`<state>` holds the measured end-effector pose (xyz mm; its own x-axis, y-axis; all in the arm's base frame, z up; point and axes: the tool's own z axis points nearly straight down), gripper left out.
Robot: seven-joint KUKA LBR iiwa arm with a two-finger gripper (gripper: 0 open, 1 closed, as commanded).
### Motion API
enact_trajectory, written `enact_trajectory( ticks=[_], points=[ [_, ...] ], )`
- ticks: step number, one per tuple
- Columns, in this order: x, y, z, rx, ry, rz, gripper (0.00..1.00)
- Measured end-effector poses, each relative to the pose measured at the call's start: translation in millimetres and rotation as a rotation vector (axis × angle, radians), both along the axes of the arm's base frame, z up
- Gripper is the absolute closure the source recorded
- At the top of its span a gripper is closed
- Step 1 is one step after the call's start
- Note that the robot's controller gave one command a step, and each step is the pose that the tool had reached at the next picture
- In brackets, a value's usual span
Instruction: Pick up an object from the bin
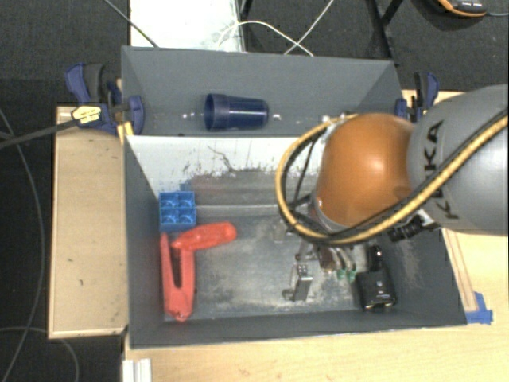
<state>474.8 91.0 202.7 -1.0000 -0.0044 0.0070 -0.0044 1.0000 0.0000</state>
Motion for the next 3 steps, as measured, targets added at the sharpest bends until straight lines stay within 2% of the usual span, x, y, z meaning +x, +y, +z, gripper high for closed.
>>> enact_trajectory(
  ticks=[1, 2, 3],
  points=[
    [1.8, -1, 4, 0.001, -0.009, -0.007, 0.0],
    [75.8, 98, -42, 0.005, -0.011, 0.429, 0.0],
    [42.4, 93, -54, 0.002, -0.011, 0.08, 0.0]
  ],
)
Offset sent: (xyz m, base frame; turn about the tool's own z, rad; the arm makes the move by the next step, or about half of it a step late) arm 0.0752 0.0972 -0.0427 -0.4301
